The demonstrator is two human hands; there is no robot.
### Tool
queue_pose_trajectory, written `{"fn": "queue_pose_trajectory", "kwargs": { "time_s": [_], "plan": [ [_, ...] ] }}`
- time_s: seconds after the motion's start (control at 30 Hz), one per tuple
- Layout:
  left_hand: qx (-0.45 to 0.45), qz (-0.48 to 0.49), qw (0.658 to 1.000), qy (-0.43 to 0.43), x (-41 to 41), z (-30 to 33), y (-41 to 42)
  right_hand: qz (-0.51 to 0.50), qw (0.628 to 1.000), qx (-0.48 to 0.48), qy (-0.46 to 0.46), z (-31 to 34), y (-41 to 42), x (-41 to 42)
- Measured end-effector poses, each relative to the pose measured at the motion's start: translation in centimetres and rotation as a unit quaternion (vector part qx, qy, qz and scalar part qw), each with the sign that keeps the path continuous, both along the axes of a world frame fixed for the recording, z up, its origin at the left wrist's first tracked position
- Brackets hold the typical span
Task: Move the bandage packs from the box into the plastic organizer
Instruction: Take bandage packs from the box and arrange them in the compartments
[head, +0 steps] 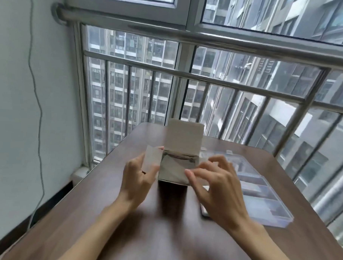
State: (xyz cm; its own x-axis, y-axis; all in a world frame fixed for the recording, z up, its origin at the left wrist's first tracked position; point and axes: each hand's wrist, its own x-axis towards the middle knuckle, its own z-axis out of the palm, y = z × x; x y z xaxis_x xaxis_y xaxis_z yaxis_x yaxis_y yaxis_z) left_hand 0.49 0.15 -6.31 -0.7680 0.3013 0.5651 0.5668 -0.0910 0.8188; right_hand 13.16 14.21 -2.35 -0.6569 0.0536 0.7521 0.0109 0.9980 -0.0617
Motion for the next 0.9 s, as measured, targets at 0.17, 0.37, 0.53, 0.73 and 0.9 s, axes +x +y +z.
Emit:
{"fn": "queue_pose_trajectory", "kwargs": {
  "time_s": [0.17,0.37,0.53,0.73,0.9],
  "plan": [
    [0.027,-0.056,0.998,-0.032,1.6,0.6,0.4,-0.041,0.998,0.011,-0.051,0.9,-1.0,-1.4],
    [0.058,-0.072,0.992,-0.086,2.0,1.2,0.4,-0.109,0.962,0.036,-0.246,2.1,-1.7,-3.2],
    [0.093,-0.072,0.983,-0.142,1.9,1.6,0.4,-0.088,0.962,-0.005,-0.26,3.2,-2.1,-4.7],
    [0.115,-0.061,0.97,-0.204,1.1,1.9,0.2,-0.013,0.976,-0.094,-0.197,2.9,-1.6,-4.5],
    [0.109,-0.057,0.963,-0.241,0.7,1.9,0.3,0.008,0.984,-0.096,-0.147,2.9,-1.3,-4.5]
  ]
}}
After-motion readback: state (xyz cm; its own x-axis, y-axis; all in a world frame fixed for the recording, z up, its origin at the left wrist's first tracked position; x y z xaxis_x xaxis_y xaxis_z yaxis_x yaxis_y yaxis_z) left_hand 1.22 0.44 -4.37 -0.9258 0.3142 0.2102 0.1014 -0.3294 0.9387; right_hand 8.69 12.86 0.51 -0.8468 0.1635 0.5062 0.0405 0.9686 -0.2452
